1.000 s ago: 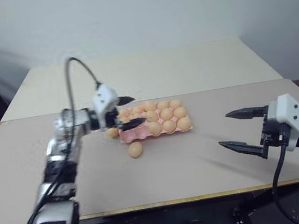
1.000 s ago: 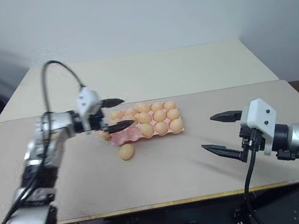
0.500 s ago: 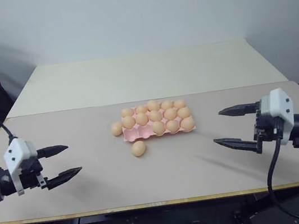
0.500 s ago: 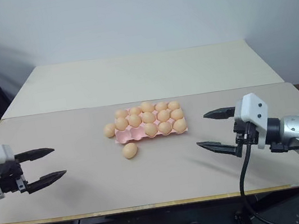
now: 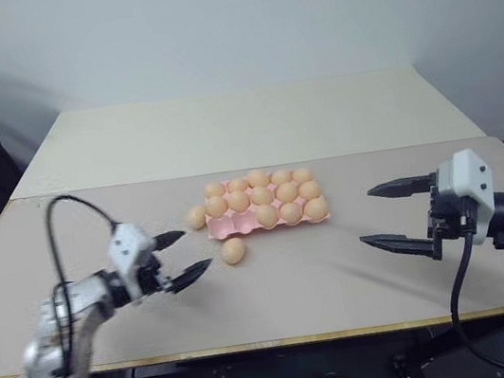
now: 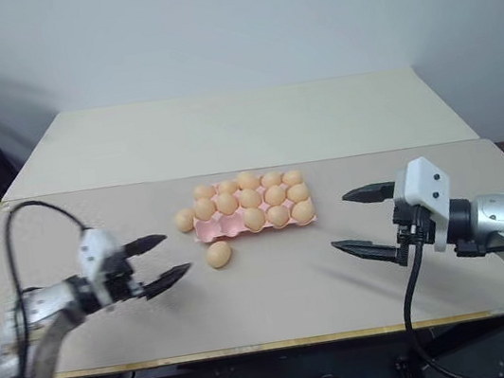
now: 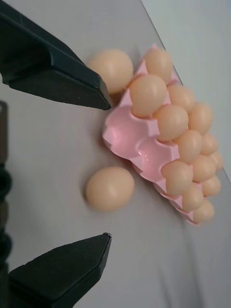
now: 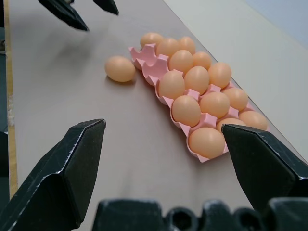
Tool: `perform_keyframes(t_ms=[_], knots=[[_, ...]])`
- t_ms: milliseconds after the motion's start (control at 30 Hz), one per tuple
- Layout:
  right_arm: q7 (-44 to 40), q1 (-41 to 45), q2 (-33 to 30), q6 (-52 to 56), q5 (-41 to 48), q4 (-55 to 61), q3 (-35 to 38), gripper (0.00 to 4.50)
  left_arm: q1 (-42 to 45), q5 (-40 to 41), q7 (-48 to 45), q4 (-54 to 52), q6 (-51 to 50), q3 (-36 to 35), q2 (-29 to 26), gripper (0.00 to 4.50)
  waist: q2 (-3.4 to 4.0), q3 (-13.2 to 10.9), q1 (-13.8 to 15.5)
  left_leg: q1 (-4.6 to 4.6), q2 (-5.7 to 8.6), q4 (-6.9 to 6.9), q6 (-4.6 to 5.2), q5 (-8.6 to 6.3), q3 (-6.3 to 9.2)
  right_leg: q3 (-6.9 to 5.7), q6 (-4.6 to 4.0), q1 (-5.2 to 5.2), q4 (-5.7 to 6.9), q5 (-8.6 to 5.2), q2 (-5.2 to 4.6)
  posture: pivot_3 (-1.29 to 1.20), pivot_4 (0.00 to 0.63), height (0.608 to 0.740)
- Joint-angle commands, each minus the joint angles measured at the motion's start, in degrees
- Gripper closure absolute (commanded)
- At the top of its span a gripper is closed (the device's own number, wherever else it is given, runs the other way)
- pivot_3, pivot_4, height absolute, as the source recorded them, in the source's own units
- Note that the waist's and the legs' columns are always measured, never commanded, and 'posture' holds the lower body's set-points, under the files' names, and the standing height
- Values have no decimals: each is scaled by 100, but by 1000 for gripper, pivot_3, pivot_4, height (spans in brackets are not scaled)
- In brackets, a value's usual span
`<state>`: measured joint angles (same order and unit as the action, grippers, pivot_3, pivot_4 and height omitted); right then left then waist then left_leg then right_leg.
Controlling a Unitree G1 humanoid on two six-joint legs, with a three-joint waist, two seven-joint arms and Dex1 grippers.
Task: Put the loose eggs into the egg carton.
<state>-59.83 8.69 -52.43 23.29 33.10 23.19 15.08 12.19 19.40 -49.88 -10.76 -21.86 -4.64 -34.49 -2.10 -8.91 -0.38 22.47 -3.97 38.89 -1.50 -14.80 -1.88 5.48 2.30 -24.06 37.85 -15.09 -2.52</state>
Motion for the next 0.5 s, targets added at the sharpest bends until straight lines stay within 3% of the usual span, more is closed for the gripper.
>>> perform_keyframes(t_ms=[33, 133, 500], knots=[[78, -42, -62, 56, 150, 249, 319, 0, 252, -339, 512, 149, 148, 429, 439, 34, 0, 0, -18, -2, 0, 0, 0, 0, 0, 0, 0, 2, 0, 0, 0, 0, 150, 740], [156, -204, -53, 113, 191, 409, 476, 0, 380, -539, 1018, 219, -28, 723, 935, 34, 0, 0, -23, -3, 2, 1, 0, 0, 1, 0, 1, 6, 1, 0, -1, 0, 150, 740], [347, -673, -25, 185, 261, 719, 812, 0, 57, -568, 1579, -323, 39, 711, 1262, 34, 0, 0, -41, -7, 2, 0, 0, 0, 3, 1, 2, 12, -1, 0, -1, 0, 150, 740]])
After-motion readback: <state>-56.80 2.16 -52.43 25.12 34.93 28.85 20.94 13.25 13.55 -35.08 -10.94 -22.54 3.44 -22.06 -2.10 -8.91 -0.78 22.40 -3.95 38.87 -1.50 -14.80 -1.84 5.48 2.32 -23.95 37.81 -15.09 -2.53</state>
